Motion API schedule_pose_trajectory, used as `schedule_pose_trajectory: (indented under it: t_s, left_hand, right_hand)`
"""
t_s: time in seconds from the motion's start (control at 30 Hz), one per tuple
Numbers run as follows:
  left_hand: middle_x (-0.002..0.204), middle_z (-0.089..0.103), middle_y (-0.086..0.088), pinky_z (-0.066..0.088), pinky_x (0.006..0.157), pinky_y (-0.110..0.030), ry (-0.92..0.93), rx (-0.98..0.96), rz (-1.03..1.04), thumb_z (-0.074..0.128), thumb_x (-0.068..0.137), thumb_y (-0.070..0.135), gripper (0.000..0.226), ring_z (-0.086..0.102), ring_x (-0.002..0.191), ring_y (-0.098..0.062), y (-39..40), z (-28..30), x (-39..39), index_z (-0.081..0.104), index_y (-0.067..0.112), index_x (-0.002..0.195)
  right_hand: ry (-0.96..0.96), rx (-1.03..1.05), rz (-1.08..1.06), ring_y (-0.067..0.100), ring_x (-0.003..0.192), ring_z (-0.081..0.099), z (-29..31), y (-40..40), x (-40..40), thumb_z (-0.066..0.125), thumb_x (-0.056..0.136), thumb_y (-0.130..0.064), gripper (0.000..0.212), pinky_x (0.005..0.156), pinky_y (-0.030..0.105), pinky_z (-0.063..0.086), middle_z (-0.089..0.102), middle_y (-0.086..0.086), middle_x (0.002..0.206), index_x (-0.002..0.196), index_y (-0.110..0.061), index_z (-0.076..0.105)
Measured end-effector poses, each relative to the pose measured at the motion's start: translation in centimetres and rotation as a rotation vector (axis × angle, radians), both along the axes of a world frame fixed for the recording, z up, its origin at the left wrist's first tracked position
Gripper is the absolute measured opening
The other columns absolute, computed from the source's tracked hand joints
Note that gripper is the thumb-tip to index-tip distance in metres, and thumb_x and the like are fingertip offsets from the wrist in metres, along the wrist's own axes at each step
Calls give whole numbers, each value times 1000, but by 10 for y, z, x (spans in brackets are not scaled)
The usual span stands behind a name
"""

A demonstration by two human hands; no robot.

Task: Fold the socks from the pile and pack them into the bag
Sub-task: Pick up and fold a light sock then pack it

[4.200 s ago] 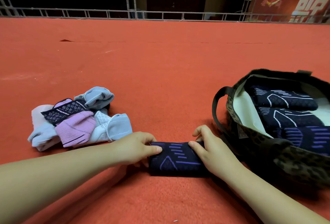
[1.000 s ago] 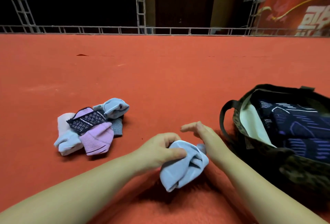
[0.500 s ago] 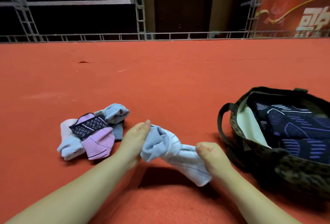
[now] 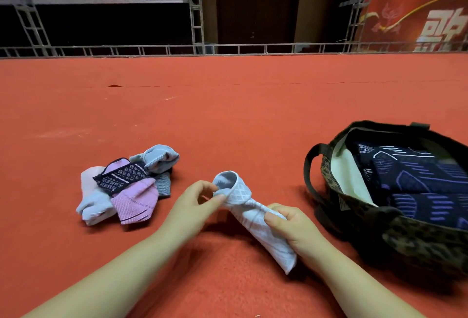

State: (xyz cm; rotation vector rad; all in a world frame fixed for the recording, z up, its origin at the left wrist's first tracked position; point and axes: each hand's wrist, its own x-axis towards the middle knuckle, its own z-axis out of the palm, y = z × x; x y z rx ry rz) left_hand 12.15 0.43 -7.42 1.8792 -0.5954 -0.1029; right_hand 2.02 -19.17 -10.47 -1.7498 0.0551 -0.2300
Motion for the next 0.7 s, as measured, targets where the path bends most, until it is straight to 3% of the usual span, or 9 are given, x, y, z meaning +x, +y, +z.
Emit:
schedule_pose_trajectory:
  t_s: [0.13,0.2,0.27,0.37,0.47,0.6,0.7]
  left_hand:
    - [102,56,14,35,74,-4,-173,151,9,70,81,32,16,51,94,7,-2,6,-2,59,37,91]
    - [95,54,14,36,75,-9,-209,255,-42,69,78,42,15,49,91,4,-7,8,-3,60,33,86]
    - [83,56,9,39,71,-21,-195,301,-87,61,73,47,32,50,77,-2,-14,6,-4,64,17,84]
    - [59,54,12,37,58,-22,41,10,-45,62,87,25,22,45,56,-1,-17,6,4,62,15,68]
    - [64,57,2,39,61,-25,161,-167,129,56,94,19,27,48,63,-11,-12,7,21,61,14,67]
    - [68,56,-3,39,69,-34,138,-100,284,51,95,32,34,48,69,-18,2,9,46,56,15,67]
    - [69,52,-3,40,72,-38,174,-70,283,54,92,38,35,47,73,-19,5,15,57,56,16,66]
  right_hand:
    - [-4,-21,33,3,65,50,2,7,3,60,61,-55,39,62,16,40,56,-11,70,66,-17,62]
    - [11,-51,53,1,70,54,3,10,4,59,61,-53,36,68,16,42,62,-14,75,70,-19,66]
    - [14,-57,78,0,72,55,4,13,4,60,62,-52,33,70,14,42,63,-15,77,73,-22,68]
    - [23,-26,88,1,59,47,9,12,-1,62,69,-46,23,59,15,39,54,-14,62,56,-27,63]
    - [43,-18,-8,1,50,35,12,0,-6,63,66,-48,34,49,18,30,40,-16,51,45,-25,50]
    - [-1,-126,-137,4,49,30,17,-15,-7,60,56,-55,39,47,22,25,32,-12,50,49,-22,39]
    - [-54,-179,-165,3,48,27,30,-18,-4,62,61,-48,40,46,20,24,29,-14,49,50,-22,34]
